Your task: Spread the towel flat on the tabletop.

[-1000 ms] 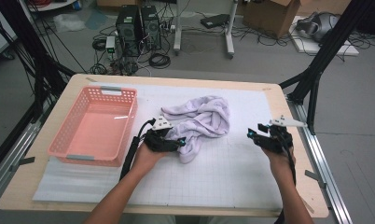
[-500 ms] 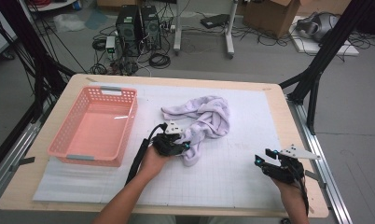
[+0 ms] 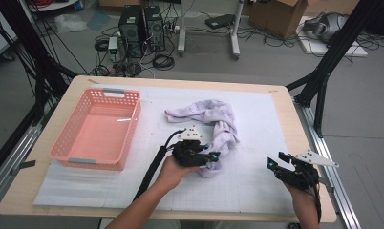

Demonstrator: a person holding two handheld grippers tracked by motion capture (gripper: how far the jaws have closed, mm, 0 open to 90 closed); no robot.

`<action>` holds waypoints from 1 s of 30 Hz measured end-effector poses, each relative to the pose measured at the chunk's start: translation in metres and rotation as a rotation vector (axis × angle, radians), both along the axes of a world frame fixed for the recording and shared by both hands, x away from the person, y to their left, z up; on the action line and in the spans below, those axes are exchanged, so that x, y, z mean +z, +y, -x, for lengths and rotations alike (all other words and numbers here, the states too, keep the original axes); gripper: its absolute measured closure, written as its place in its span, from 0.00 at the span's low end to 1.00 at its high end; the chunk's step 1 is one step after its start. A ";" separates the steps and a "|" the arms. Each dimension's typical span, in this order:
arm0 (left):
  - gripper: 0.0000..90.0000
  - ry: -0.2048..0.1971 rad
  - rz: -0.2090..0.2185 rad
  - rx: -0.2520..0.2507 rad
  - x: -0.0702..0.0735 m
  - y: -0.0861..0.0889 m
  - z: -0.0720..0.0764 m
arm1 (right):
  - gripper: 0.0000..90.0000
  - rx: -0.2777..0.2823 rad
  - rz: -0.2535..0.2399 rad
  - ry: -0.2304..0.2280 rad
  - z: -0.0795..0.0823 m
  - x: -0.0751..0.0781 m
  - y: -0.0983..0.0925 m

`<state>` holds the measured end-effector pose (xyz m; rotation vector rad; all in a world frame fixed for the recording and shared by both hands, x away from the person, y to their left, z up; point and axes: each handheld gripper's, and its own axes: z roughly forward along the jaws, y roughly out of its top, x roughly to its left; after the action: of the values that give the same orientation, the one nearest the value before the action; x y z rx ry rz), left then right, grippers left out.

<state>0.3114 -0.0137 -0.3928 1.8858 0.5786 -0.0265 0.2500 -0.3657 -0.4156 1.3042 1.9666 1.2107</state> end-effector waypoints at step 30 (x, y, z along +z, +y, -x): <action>0.43 -0.218 -0.191 0.306 -0.001 0.051 -0.030 | 0.49 -0.004 0.020 0.018 -0.004 -0.007 0.001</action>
<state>0.3413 0.0369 -0.3937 1.9320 0.7323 0.4427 0.2541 -0.3646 -0.4222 1.3129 1.9831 1.1783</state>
